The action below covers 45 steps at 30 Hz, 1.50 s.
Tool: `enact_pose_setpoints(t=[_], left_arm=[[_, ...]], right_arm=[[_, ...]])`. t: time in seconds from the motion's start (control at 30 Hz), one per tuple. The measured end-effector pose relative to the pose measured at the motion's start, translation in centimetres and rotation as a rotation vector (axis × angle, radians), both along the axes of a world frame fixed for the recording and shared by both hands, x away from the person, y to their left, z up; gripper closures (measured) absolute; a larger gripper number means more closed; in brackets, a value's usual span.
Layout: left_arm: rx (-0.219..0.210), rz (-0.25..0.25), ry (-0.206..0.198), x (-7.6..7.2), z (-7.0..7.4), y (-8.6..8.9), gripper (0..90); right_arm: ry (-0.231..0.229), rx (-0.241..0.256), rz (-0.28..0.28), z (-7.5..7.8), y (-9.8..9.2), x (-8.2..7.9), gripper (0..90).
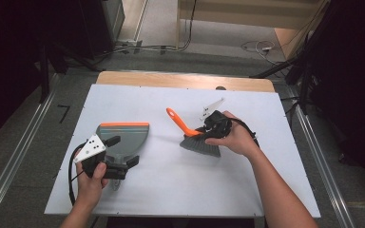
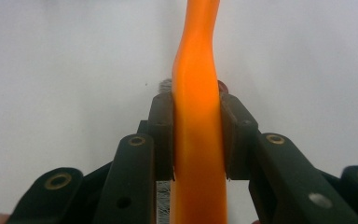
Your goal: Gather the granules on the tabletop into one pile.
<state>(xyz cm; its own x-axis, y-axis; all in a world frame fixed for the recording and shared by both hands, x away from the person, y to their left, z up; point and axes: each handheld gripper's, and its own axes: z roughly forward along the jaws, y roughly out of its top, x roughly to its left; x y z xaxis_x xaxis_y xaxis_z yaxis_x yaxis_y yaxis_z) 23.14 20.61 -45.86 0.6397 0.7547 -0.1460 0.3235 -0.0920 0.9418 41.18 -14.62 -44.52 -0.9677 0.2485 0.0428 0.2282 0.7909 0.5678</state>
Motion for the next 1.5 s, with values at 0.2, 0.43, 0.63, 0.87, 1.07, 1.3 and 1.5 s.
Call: enact_pose_setpoints(t=[0.2,0.43,0.63,0.87,1.07,1.3,1.5], left_arm=[[-0.001,0.003,0.000,0.0,0.0,0.2,0.0],[-0.003,0.000,0.001,0.1,-0.1,0.0,0.0],[-0.004,0.001,0.002,0.1,0.0,0.1,0.0],[-0.002,-0.001,0.001,0.1,-0.1,0.0,0.0],[0.001,-0.004,0.003,0.1,-0.1,-0.2,0.0],[0.007,-0.013,0.001,0.1,0.0,-0.6,0.0],[0.007,-0.013,0.003,0.1,-0.1,-0.6,0.0]], right_arm=[[-0.007,-0.002,-0.012,0.1,0.1,0.5,68.2],[-0.005,0.010,-0.043,0.6,-0.2,0.5,68.7],[-0.006,0.047,-0.074,1.7,-1.0,0.3,68.8],[-0.022,0.095,-0.280,3.6,-4.2,-0.8,68.7],[-0.017,0.109,-0.560,3.1,-7.3,-2.2,68.7],[-0.143,0.003,-0.757,1.2,-6.9,-3.4,68.7],[-0.183,-0.044,-0.796,0.3,-4.2,-4.2,69.0]])
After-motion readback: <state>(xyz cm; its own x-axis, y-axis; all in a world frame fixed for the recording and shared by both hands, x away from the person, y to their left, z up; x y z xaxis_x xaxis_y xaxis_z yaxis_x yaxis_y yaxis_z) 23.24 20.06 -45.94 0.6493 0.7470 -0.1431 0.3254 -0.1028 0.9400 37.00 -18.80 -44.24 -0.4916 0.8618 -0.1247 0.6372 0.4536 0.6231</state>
